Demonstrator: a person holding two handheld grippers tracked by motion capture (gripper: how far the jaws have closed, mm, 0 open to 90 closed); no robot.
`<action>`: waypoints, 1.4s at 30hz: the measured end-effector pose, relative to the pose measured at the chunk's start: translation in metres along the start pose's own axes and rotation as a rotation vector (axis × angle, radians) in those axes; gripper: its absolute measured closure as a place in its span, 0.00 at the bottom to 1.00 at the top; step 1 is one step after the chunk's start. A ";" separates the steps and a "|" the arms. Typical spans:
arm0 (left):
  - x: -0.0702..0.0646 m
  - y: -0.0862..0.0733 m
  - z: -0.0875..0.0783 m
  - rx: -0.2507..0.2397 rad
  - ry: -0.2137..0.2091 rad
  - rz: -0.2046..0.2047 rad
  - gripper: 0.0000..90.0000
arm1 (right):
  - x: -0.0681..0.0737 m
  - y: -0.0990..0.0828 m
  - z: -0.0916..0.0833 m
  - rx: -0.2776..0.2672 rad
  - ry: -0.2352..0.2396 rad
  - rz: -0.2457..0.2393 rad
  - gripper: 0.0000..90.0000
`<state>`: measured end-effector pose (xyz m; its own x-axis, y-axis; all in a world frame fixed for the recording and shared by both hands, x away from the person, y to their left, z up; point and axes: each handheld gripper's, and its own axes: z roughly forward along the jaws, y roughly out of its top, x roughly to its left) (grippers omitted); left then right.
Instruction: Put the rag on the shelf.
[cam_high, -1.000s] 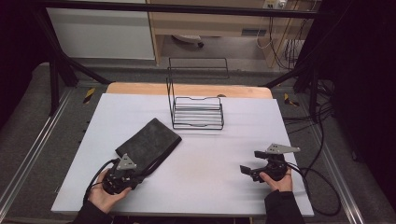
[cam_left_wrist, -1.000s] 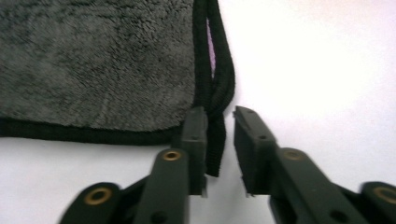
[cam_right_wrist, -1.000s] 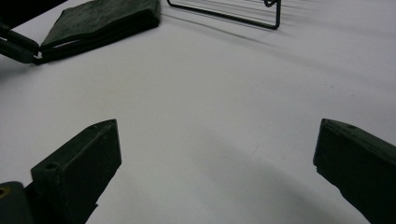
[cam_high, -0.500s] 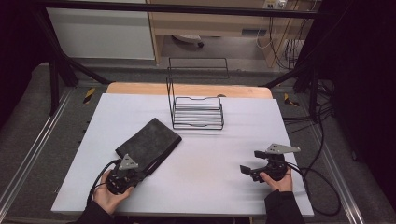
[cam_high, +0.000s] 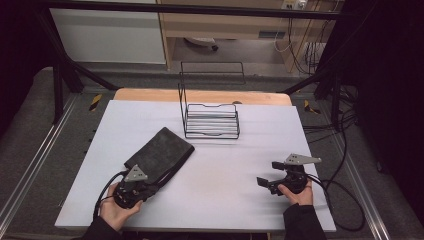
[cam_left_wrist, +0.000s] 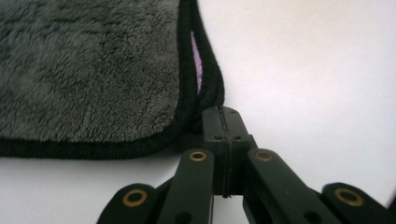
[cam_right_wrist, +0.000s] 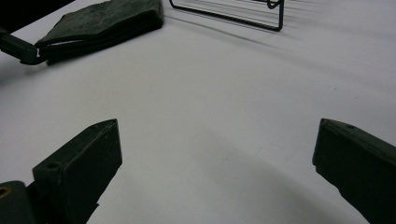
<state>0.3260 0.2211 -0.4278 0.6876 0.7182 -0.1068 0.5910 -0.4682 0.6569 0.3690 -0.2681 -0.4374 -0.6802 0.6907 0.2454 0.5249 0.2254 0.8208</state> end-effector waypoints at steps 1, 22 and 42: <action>-0.001 0.001 0.000 -0.005 -0.015 -0.001 1.00 | 0.000 0.000 0.000 0.000 0.000 0.000 0.02; -0.049 0.018 0.027 -0.043 -0.142 0.027 1.00 | 0.002 0.000 0.003 0.008 0.000 -0.004 0.03; 0.030 0.011 -0.021 -0.120 0.043 -0.065 0.37 | 0.037 0.019 0.035 0.021 -0.015 -0.034 0.06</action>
<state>0.3441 0.2482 -0.4086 0.6292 0.7677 -0.1213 0.5771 -0.3569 0.7346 0.3717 -0.2148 -0.4311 -0.6902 0.6925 0.2101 0.5128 0.2632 0.8172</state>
